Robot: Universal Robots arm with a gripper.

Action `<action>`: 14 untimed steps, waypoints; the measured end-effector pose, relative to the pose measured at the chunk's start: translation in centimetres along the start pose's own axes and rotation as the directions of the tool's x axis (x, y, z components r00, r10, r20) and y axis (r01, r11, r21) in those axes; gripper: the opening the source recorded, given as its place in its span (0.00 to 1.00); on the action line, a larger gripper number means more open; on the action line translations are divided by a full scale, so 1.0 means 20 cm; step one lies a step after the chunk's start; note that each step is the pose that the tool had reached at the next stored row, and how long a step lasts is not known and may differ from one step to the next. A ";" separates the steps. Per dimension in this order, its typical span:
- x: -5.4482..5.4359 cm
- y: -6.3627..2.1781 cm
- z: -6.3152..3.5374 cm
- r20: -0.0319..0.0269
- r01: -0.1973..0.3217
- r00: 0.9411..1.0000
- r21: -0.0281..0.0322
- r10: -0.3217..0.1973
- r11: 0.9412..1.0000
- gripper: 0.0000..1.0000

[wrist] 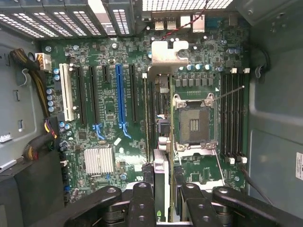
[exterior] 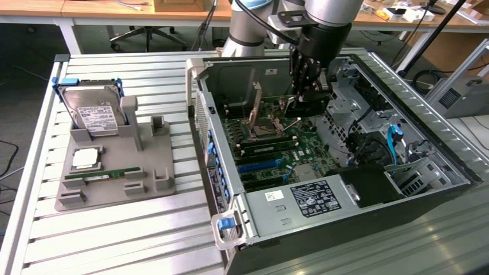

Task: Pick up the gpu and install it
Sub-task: 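Insert the gpu into the slot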

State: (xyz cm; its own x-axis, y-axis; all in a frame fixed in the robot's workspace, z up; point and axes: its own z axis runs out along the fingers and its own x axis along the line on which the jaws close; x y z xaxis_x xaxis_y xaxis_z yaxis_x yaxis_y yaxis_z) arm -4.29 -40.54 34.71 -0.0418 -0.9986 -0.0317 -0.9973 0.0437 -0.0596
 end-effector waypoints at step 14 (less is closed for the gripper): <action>0.00 0.000 0.000 0.003 0.053 0.999 -0.002 -0.053 0.999 0.27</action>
State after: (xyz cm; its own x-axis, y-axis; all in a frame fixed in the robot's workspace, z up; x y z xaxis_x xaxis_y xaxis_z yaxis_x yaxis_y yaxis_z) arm -4.29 -40.54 34.71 0.0109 -0.9994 -0.0317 -0.9982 -0.0090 -0.0596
